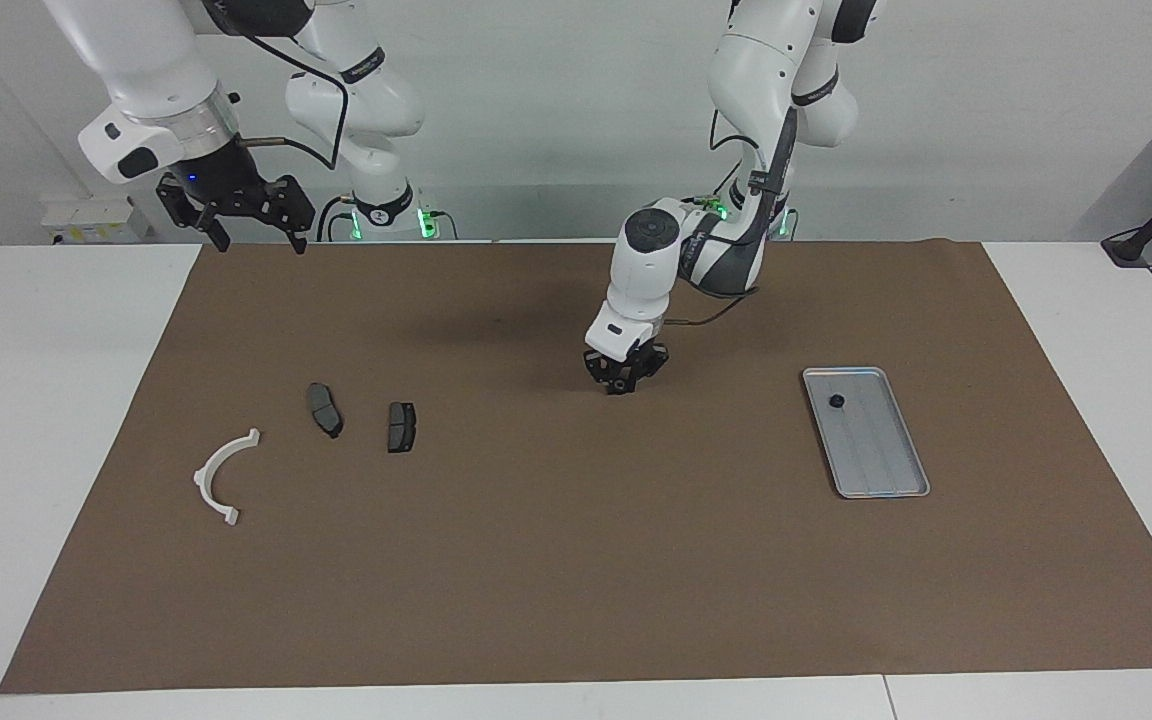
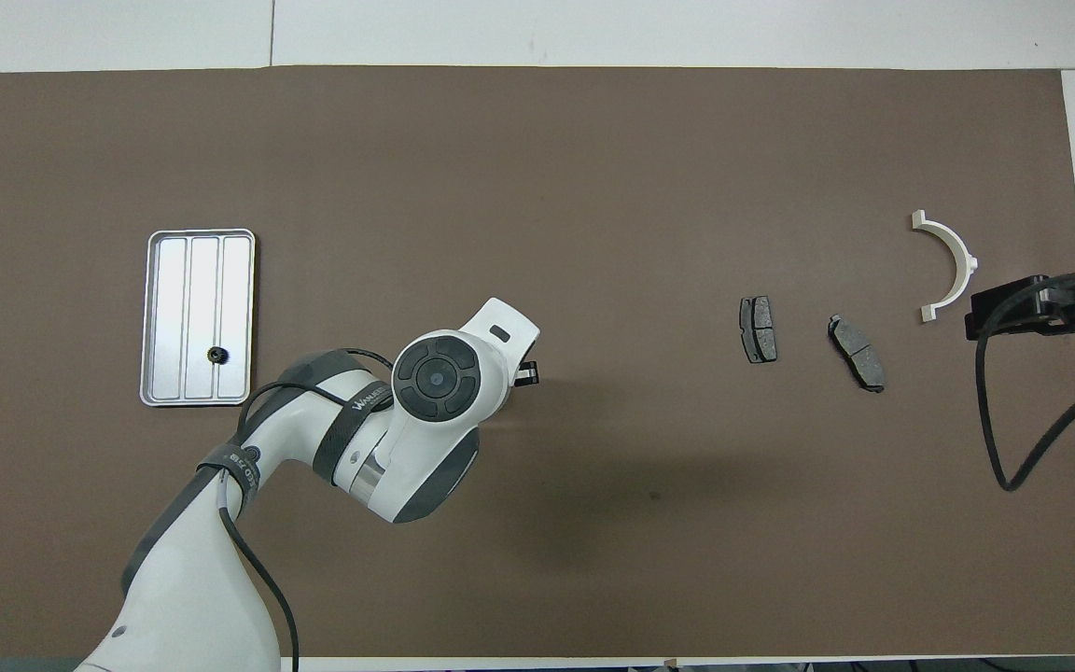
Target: Pick bearing gear from pile to tray
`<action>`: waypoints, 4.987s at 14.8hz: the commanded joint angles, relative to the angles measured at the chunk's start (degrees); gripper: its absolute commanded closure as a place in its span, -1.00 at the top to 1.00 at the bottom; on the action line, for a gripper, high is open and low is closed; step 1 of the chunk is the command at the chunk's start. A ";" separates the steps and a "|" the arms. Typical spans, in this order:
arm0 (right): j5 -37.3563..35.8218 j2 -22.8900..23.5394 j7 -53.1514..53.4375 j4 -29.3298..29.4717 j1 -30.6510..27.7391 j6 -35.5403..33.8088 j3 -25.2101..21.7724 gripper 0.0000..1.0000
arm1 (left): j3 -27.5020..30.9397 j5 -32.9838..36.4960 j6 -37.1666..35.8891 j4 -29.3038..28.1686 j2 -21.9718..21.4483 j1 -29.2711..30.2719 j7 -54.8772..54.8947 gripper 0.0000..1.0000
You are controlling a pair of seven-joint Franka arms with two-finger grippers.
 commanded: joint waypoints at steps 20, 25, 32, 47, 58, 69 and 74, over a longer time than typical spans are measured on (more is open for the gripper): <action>-2.07 1.07 -1.00 3.16 4.41 -0.97 -2.25 1.00 | 1.57 1.37 -10.22 6.72 -5.06 36.78 52.44 -1.00; -1.98 1.16 -1.00 2.54 4.41 -0.88 -2.25 1.00 | 1.57 1.10 -3.25 4.51 -1.54 36.16 50.95 -1.00; -1.98 1.07 -1.00 2.46 4.50 -0.97 -2.16 1.00 | 1.57 1.01 1.58 0.47 -0.31 36.34 50.77 -1.00; 0.39 0.63 -0.82 2.54 4.41 -0.44 -2.16 1.00 | 1.30 0.40 -25.62 20.21 -5.56 36.25 50.95 1.00; 0.57 0.19 -0.82 2.89 4.41 -0.44 -1.90 1.00 | 0.95 -0.39 -46.23 20.90 -25.60 35.99 39.87 1.00; 0.66 -0.16 -0.91 2.81 4.41 -0.53 -1.64 1.00 | 0.95 -0.39 -48.42 22.52 -24.30 34.40 40.05 1.00; 0.66 -0.16 -0.91 2.89 4.41 -0.53 -1.64 1.00 | 0.95 -0.31 -50.79 24.11 -22.63 34.32 40.05 1.00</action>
